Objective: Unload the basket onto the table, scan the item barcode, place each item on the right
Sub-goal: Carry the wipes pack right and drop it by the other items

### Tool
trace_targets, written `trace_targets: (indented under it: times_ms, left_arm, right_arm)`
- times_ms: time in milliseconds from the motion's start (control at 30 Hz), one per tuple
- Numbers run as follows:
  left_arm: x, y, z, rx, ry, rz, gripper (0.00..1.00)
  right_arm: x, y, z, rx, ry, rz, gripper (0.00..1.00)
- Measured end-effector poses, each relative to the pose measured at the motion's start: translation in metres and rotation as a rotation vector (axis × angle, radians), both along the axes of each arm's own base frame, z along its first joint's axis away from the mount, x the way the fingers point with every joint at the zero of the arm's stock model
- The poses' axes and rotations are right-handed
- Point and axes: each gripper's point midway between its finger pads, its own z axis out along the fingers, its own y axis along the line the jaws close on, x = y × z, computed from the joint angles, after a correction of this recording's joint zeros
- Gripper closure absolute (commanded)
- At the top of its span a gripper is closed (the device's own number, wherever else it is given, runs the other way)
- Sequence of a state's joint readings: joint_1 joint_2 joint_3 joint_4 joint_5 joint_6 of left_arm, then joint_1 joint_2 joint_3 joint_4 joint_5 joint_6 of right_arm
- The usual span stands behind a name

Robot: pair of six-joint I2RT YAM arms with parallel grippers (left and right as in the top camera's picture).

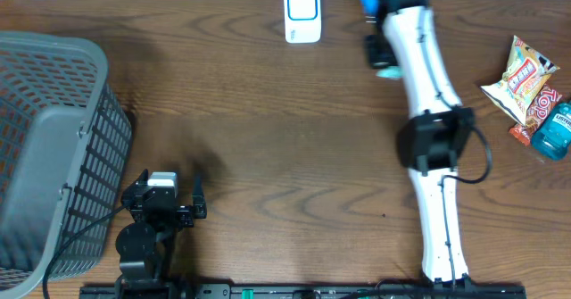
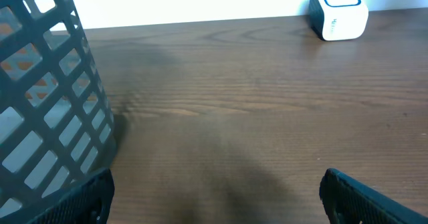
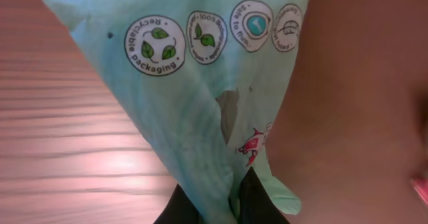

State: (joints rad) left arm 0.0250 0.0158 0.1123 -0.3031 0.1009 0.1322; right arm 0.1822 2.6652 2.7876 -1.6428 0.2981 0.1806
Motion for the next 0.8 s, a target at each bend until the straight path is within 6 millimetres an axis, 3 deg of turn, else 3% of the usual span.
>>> trace_targets:
  times_ms: [33,100,133,200,233,267,300,333,433,533,667,733,767,800]
  left_arm:
    - [0.000,0.000,0.000,0.000,0.000,0.000,0.02]
    - [0.000,0.000,0.000,0.000,0.000,0.000,0.02]
    - [0.000,0.000,0.000,0.000,0.000,0.000,0.02]
    - [0.000,0.000,0.000,0.000,0.000,0.000,0.02]
    - [0.000,0.000,0.000,0.000,0.000,0.000,0.02]
    - [0.000,0.000,0.000,0.000,0.000,0.000,0.02]
    - [0.000,0.000,0.000,0.000,0.000,0.000,0.02]
    - [0.000,0.000,0.000,0.000,0.000,0.000,0.02]
    - [0.000,0.000,0.000,0.000,0.000,0.000,0.02]
    - [0.000,0.000,0.000,0.000,0.000,0.000,0.02]
    - [0.000,0.000,0.000,0.000,0.000,0.000,0.02]
    - [0.000,0.000,0.000,0.000,0.000,0.000,0.02]
    - [0.000,0.000,0.000,0.000,0.000,0.000,0.02]
    - [0.000,0.000,0.000,0.000,0.000,0.000,0.02]
  right_arm:
    - [0.001,-0.032,-0.001,-0.026,0.001,-0.062,0.99]
    - [-0.002,-0.070,-0.003,-0.049,0.012,-0.138,0.99]
    - [-0.005,-0.108,-0.010,-0.067,0.024,-0.209,0.99]
    - [-0.014,-0.149,-0.019,-0.085,0.043,-0.288,0.99]
    - [-0.020,-0.172,-0.023,-0.094,0.055,-0.333,0.77]
    - [-0.025,-0.187,-0.026,-0.096,0.061,-0.365,0.37]
    - [-0.030,-0.202,-0.028,-0.096,0.064,-0.400,0.12]
    - [-0.035,-0.216,-0.029,-0.087,0.065,-0.437,0.01]
    - [-0.040,-0.226,-0.027,-0.041,0.056,-0.475,0.01]
    - [-0.042,-0.219,-0.003,-0.004,0.019,-0.488,0.01]
    - [-0.043,-0.191,0.087,0.068,-0.159,-0.457,0.01]
    - [-0.052,-0.170,0.148,0.121,-0.287,-0.423,0.01]
    - [-0.064,-0.156,0.186,0.157,-0.365,-0.398,0.01]
    - [-0.074,-0.147,0.211,0.182,-0.418,-0.383,0.01]
